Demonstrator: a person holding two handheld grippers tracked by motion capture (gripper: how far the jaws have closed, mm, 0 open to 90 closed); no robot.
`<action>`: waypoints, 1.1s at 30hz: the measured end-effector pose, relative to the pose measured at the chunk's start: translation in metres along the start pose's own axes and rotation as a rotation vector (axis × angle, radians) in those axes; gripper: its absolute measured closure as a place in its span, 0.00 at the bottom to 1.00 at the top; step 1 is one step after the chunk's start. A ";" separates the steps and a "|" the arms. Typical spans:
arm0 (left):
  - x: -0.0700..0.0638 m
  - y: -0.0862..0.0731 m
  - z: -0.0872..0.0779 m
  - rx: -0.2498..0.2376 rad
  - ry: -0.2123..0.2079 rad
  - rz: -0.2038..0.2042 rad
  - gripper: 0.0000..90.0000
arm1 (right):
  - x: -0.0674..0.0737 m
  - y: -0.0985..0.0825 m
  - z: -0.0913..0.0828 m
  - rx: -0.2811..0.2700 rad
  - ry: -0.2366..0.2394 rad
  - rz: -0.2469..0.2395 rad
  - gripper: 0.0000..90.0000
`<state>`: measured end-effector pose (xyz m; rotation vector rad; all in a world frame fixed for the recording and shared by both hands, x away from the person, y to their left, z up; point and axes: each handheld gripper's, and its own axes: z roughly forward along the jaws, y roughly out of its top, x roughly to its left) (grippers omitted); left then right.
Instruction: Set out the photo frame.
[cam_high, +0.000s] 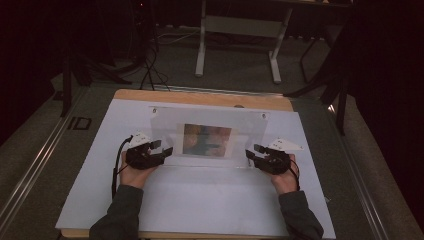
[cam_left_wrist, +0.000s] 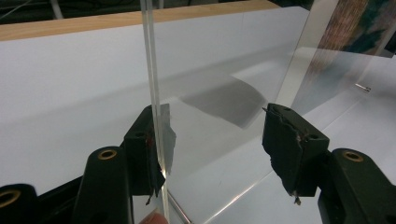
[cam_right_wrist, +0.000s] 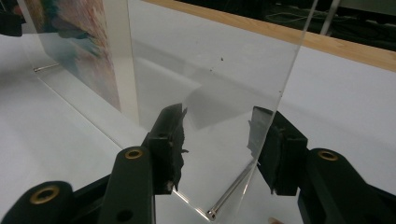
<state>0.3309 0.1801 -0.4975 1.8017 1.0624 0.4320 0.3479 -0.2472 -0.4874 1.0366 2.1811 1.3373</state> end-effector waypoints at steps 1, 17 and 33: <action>0.000 0.000 0.000 0.000 0.000 0.001 0.46 | 0.000 0.000 0.000 0.000 0.002 0.002 0.60; 0.002 0.001 -0.002 0.014 -0.007 0.002 0.45 | 0.002 0.001 0.000 0.019 0.009 -0.044 0.55; 0.006 0.001 -0.020 -0.003 -0.009 0.012 0.48 | -0.009 0.002 -0.011 0.041 0.028 -0.044 0.54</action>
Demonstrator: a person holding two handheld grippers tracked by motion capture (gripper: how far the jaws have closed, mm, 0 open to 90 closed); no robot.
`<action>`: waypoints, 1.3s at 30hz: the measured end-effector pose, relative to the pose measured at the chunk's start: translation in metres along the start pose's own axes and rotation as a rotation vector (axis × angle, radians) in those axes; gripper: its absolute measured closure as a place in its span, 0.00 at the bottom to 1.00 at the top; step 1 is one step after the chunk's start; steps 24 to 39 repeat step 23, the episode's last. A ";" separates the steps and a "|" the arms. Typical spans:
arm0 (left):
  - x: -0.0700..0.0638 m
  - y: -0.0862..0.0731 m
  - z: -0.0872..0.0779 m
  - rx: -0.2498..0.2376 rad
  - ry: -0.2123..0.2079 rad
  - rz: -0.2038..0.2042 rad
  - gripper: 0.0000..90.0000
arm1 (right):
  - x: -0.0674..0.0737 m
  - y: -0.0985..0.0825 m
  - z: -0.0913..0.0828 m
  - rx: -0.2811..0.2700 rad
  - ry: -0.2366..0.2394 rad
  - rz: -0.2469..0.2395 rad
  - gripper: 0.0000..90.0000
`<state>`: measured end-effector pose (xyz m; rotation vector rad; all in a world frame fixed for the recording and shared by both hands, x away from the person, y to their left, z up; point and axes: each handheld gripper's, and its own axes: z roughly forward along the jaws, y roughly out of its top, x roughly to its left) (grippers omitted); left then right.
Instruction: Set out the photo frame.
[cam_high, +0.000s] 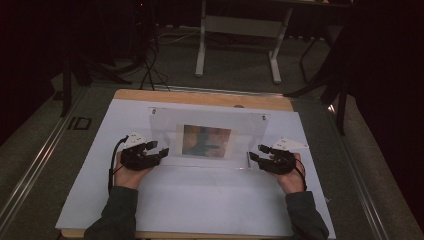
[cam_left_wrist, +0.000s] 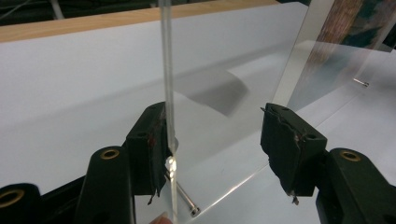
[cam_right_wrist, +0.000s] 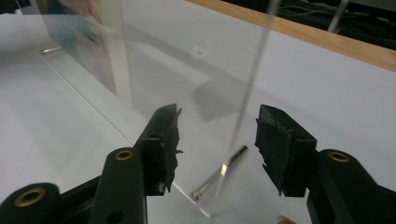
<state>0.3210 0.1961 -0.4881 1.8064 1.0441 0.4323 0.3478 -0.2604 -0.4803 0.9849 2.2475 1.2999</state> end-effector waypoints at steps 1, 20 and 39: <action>0.001 0.000 -0.003 -0.009 -0.007 -0.002 0.50 | -0.004 -0.001 -0.004 0.007 -0.001 0.007 0.54; 0.032 0.000 -0.054 -0.079 -0.025 -0.040 0.61 | -0.029 -0.006 -0.027 0.026 0.002 0.043 0.54; 0.038 -0.002 -0.059 -0.082 0.016 -0.061 0.61 | -0.031 -0.007 -0.027 0.031 -0.003 0.047 0.54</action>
